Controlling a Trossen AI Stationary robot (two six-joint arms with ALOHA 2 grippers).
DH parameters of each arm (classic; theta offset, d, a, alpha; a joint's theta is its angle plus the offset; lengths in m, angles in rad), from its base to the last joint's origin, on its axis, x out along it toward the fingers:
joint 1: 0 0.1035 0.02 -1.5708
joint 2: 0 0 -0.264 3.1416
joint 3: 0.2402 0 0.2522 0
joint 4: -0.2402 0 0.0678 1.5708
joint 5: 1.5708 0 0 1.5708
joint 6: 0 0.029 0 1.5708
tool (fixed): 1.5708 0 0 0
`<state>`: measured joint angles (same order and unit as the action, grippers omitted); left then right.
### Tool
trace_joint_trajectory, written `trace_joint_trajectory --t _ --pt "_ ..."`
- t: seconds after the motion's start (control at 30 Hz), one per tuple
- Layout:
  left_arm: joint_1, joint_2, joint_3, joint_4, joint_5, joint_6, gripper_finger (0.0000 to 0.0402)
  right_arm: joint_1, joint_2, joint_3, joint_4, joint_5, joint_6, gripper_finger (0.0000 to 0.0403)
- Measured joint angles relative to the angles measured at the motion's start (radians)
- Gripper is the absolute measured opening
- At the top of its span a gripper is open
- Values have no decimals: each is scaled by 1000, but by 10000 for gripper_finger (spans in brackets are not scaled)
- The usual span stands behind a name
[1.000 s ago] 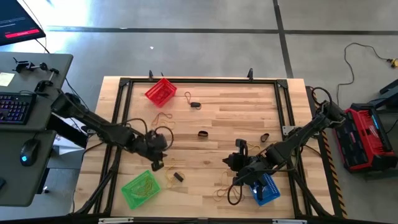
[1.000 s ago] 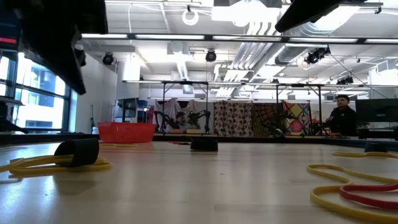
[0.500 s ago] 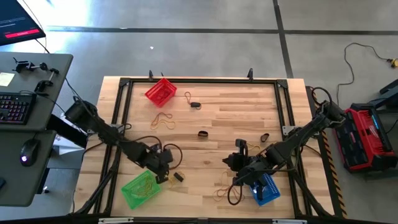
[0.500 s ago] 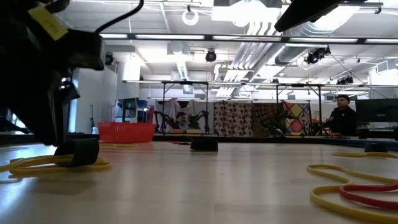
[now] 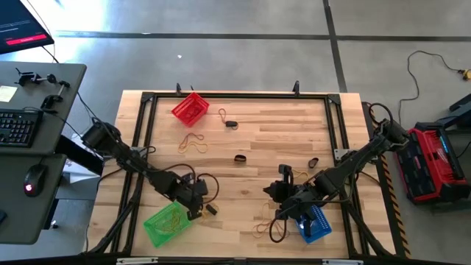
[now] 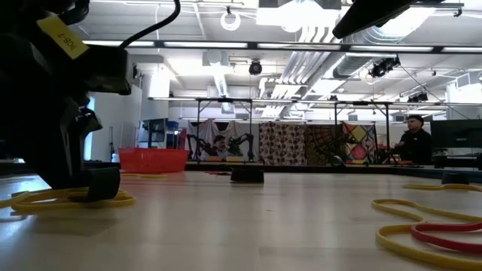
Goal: Sort rubber bands into baskets
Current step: Put the yellow rubber band into the green basket
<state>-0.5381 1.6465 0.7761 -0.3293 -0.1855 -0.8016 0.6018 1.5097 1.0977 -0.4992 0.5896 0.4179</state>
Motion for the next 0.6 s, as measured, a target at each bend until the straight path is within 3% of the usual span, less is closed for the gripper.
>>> trace_joint_trajectory --t 0.2,0.43,0.6 --pt "-3 24 3 -8 -27 0 107 0 0 0 0 -1 0 0" --pt "-1 1 -1 -33 -57 121 17 0 0 0 0 -3 0 0" --pt "-1 -47 12 -89 -90 132 5 0 0 0 0 -3 0 0"
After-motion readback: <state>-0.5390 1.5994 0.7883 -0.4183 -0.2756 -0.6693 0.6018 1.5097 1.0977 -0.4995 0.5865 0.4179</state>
